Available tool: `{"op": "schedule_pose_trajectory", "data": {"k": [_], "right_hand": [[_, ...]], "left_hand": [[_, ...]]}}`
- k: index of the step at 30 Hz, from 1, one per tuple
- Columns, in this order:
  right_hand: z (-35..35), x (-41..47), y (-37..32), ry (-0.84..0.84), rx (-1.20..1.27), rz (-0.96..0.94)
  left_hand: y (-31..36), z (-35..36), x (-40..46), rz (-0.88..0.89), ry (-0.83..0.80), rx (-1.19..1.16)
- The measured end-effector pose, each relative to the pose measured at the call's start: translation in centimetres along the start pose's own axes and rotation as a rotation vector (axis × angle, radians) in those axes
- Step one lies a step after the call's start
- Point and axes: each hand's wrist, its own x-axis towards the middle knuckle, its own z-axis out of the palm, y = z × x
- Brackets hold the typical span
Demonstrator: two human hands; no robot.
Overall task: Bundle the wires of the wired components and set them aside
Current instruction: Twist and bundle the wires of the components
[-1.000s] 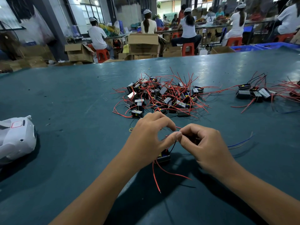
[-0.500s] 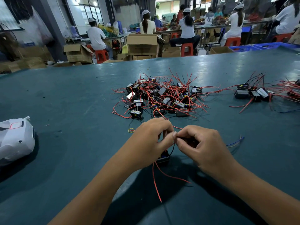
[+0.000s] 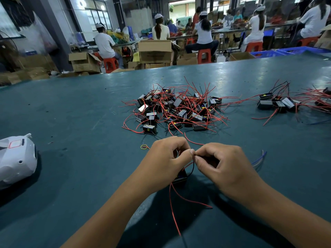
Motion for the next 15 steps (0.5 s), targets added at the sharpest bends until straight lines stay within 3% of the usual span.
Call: {"op": "schedule_pose_trajectory", "data": {"k": [8,15], "right_hand": [[0.0,-0.2,-0.2,-0.059,-0.173,-0.166],[-0.6,0.3,0.5,-0.015,-0.002,-0.061]], "left_hand": [[0.1,0.3,-0.1,-0.327,-0.008,-0.309],[-0.9,-1.6,0.4,-0.131,-0.080,-0.446]]}}
